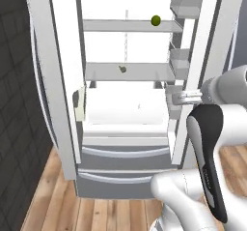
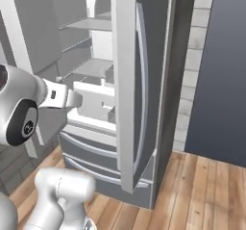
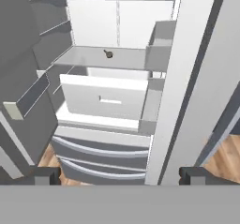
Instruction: Retrieve the bottle and the shaker from the cabinet and place them next to the mixing bowl on the counter. Then add garlic from the fridge to the mixing bowl.
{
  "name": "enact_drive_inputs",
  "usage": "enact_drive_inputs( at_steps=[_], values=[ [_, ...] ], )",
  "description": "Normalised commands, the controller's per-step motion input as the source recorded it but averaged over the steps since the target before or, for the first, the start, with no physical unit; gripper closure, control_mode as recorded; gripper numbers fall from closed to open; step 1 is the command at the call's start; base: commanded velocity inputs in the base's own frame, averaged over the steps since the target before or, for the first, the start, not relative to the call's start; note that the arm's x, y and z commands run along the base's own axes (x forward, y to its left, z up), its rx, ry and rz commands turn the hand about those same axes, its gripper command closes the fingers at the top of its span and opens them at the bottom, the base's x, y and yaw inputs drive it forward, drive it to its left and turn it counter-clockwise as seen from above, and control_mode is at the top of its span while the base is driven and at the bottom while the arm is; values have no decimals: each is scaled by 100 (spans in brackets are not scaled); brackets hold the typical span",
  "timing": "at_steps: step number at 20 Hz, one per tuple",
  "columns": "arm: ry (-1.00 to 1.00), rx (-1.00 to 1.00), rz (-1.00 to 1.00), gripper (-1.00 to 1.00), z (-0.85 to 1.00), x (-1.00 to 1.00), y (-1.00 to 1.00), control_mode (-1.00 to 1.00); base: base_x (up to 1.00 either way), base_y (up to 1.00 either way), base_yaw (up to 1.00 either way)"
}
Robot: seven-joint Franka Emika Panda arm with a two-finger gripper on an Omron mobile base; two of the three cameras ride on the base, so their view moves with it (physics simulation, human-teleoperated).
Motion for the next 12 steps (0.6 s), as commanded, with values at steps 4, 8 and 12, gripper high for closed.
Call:
enact_drive_inputs(
  at_steps=[4, 8, 12],
  values=[
    [0, 0, 0, -100, 0, 0, 0, 100, 8, 0, -22],
    [0, 0, 0, -100, 0, 0, 0, 100, 0, 2, -40],
    [0, 0, 0, -100, 0, 0, 0, 100, -2, 30, -26]
  ],
)
